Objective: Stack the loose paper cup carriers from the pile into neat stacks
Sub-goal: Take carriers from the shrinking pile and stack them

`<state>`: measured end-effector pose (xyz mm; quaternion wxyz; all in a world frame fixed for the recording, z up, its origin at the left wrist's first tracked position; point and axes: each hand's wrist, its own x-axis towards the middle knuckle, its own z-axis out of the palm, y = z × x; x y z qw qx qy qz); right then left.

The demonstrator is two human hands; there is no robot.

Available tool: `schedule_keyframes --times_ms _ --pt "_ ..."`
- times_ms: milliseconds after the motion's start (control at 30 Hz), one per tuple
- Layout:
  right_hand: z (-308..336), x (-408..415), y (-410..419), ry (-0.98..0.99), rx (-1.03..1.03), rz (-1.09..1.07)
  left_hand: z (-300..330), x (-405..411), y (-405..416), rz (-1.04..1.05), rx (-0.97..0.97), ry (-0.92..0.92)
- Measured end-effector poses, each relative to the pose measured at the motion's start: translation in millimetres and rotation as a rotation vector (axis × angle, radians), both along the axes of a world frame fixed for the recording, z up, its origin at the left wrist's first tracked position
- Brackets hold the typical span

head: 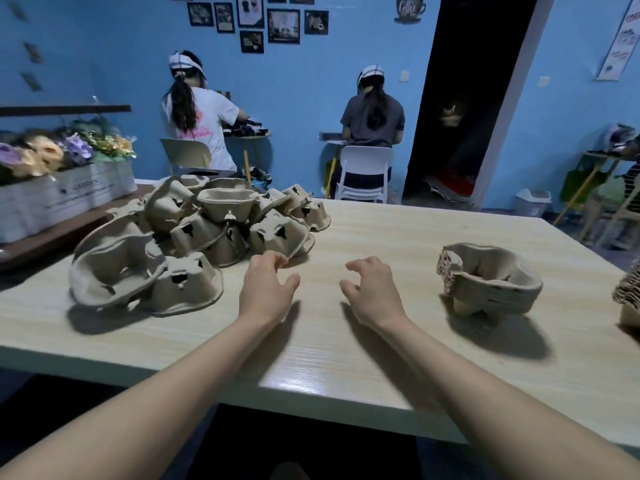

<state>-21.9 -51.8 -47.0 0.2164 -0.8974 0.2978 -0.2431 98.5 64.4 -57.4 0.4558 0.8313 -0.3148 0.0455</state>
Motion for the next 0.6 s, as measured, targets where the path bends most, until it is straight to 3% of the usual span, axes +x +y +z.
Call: schedule_keyframes --times_ms 267,600 --pt "-13.8 20.2 -12.7 0.098 -0.078 -0.032 -7.9 24.4 -7.8 0.12 -0.039 -0.029" --pt "-17.5 20.5 -15.7 0.1 -0.087 -0.005 -2.6 61.2 -41.2 0.192 -0.098 0.078"
